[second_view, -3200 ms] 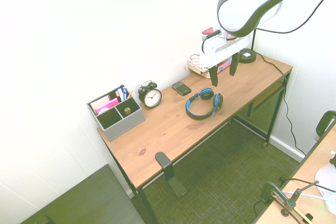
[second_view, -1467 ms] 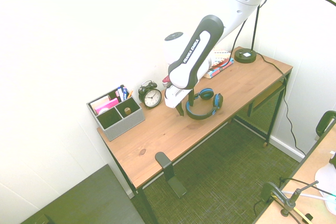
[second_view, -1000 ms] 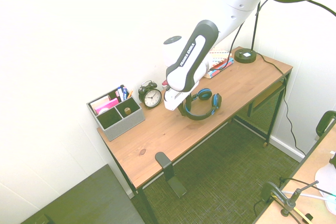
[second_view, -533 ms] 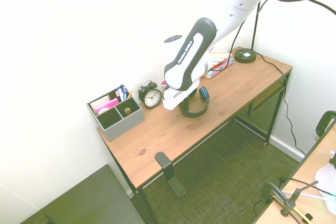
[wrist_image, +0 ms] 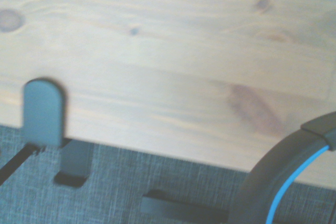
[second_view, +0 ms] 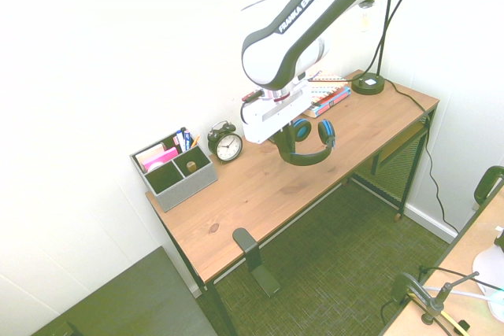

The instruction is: Hang the headphone

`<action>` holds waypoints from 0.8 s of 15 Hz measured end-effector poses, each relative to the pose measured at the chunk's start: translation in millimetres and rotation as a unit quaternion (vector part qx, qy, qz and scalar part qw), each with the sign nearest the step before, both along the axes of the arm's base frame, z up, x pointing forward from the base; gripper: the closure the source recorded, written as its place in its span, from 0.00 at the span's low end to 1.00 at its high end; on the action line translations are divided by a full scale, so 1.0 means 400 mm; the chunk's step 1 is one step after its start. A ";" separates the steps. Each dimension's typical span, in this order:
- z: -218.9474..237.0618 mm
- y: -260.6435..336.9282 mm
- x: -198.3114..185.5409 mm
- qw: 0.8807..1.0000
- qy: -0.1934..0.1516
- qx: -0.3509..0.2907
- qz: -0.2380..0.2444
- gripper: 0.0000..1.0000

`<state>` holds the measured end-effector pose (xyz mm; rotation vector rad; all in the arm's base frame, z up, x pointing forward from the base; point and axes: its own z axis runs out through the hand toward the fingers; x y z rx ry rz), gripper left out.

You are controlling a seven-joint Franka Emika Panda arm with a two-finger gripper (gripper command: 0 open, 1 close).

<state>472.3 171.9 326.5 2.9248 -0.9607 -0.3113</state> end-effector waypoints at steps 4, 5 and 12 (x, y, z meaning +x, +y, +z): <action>-0.014 0.270 -0.180 0.999 0.016 -0.022 0.036 1.00; -0.034 0.321 -0.221 0.999 0.000 -0.038 0.036 1.00; -0.367 0.402 -0.355 0.997 -0.059 -0.048 0.017 1.00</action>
